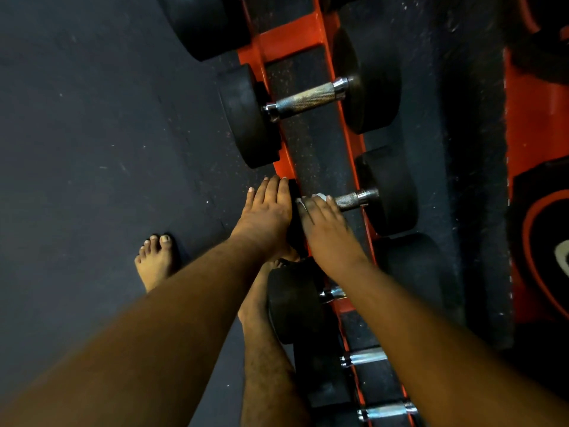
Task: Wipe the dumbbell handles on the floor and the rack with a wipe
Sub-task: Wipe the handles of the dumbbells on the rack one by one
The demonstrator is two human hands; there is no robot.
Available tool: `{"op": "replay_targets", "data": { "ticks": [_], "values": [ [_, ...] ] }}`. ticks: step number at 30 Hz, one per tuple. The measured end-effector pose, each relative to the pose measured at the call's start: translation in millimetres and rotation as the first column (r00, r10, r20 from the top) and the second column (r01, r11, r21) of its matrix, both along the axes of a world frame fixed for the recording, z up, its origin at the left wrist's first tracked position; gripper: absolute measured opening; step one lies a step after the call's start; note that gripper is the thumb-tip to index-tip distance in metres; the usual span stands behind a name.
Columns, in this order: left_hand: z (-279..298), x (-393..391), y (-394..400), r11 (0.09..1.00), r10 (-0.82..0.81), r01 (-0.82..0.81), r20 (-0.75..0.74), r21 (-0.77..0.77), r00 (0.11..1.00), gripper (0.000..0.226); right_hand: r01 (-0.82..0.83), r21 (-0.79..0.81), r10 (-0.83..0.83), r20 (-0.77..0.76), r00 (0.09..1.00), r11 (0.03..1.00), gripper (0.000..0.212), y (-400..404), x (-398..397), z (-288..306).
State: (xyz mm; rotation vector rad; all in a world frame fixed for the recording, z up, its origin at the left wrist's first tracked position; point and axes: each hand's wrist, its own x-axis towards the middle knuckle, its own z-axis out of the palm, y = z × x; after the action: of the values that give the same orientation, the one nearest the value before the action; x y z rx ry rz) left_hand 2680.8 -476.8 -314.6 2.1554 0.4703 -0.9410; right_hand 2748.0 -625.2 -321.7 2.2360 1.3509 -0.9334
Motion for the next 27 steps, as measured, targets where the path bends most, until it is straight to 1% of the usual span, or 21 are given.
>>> {"op": "replay_targets", "data": {
  "ticks": [1, 3, 5, 7, 8, 9, 10, 11, 13, 14, 15, 16, 19, 20, 22, 23, 25, 26, 27],
  "values": [
    [-0.2, 0.0, -0.1, 1.0, 0.003, -0.003, 0.002, 0.003, 1.0, 0.153, -0.027, 0.012, 0.027, 0.022, 0.999, 1.0, 0.07, -7.6, -2.6, 1.4],
    [-1.8, -0.7, -0.1, 1.0, -0.001, 0.001, 0.005, 0.009, 1.0, 0.154, -0.066, -0.016, 0.066, 0.058, 0.996, 0.998, 0.067, -8.3, 0.7, -2.8],
    [-2.9, -1.5, -0.7, 1.0, -0.006, 0.006, 0.004, 0.008, 1.0, 0.155, -0.029, -0.096, 0.035, 0.067, 0.997, 0.995, 0.048, 11.1, 10.9, -12.1],
    [-3.1, -1.3, -1.3, 1.0, -0.007, 0.007, 0.009, 0.008, 1.0, 0.155, 0.0, -0.165, 0.0, -0.001, 1.0, 0.986, 0.029, 37.9, 27.3, -21.1],
    [-3.3, -1.1, -1.2, 1.0, -0.008, 0.008, 0.014, 0.013, 1.0, 0.156, -0.01, -0.194, 0.003, -0.039, 0.999, 0.981, 0.026, 46.7, 32.4, -23.0],
    [-3.3, -0.7, -0.9, 1.0, -0.01, 0.01, 0.016, 0.016, 1.0, 0.156, -0.016, -0.199, 0.006, -0.051, 0.999, 0.98, 0.027, 48.0, 33.7, -22.4],
    [-3.7, -0.9, -0.8, 1.0, -0.011, 0.011, 0.016, 0.017, 1.0, 0.156, -0.013, -0.17, 0.006, -0.04, 0.999, 0.985, 0.03, 41.3, 30.8, -20.0],
    [-3.7, -1.5, -0.9, 1.0, -0.011, 0.011, 0.014, 0.017, 1.0, 0.156, 0.005, -0.124, -0.008, -0.023, 1.0, 0.992, 0.037, 27.6, 24.6, -16.7],
    [-5.2, -2.6, -1.8, 1.0, -0.004, 0.004, 0.021, 0.017, 1.0, 0.155, -0.024, -0.026, 0.025, 0.04, 0.999, 0.999, 0.061, -8.6, 9.2, -3.7],
    [-6.2, -3.9, -2.6, 1.0, 0.003, -0.004, 0.026, 0.017, 1.0, 0.155, -0.056, -0.028, 0.058, 0.073, 0.996, 0.998, 0.069, -23.7, 4.9, 1.2],
    [-6.8, -4.7, -3.0, 1.0, 0.01, -0.01, 0.034, 0.021, 0.999, 0.156, -0.079, -0.029, 0.081, 0.104, 0.991, 0.996, 0.071, -31.0, 5.5, 1.1],
    [-7.8, -5.1, -2.9, 1.0, 0.011, -0.012, 0.042, 0.025, 0.999, 0.156, -0.084, -0.034, 0.087, 0.113, 0.99, 0.996, 0.068, -28.8, 8.9, -2.1],
    [-7.8, -3.7, -1.6, 1.0, -0.005, 0.005, 0.037, 0.024, 0.999, 0.158, -0.003, -0.05, 0.008, 0.095, 0.995, 0.999, 0.039, 11.2, 26.8, -19.0],
    [-6.6, -3.1, -1.3, 1.0, -0.008, 0.007, 0.028, 0.021, 1.0, 0.158, 0.016, -0.06, -0.011, 0.077, 0.997, 0.998, 0.034, 21.7, 32.1, -23.3],
    [-4.3, -2.3, -0.4, 1.0, -0.011, 0.011, 0.019, 0.014, 1.0, 0.157, 0.049, -0.082, -0.045, 0.053, 0.998, 0.995, 0.034, 20.7, 36.0, -20.7],
    [-4.0, -2.8, -0.3, 1.0, -0.007, 0.007, 0.02, 0.01, 1.0, 0.157, 0.052, -0.069, -0.047, 0.069, 0.997, 0.996, 0.04, 7.1, 33.5, -15.6],
    [-4.9, -4.6, -1.0, 1.0, 0.006, -0.007, 0.03, 0.014, 1.0, 0.156, 0.048, -0.008, -0.046, 0.148, 0.988, 0.999, 0.062, -23.7, 21.4, -2.8],
    [-5.2, -4.6, -1.0, 1.0, 0.007, -0.008, 0.033, 0.014, 0.999, 0.155, 0.036, -0.033, -0.03, 0.185, 0.982, 0.999, 0.071, -33.9, 17.2, 2.4],
    [-6.1, -5.4, -1.6, 1.0, 0.008, -0.009, 0.032, 0.011, 0.999, 0.155, 0.02, -0.064, -0.006, 0.217, 0.976, 0.998, 0.075, -38.4, 15.7, 2.2]
  ]
}}
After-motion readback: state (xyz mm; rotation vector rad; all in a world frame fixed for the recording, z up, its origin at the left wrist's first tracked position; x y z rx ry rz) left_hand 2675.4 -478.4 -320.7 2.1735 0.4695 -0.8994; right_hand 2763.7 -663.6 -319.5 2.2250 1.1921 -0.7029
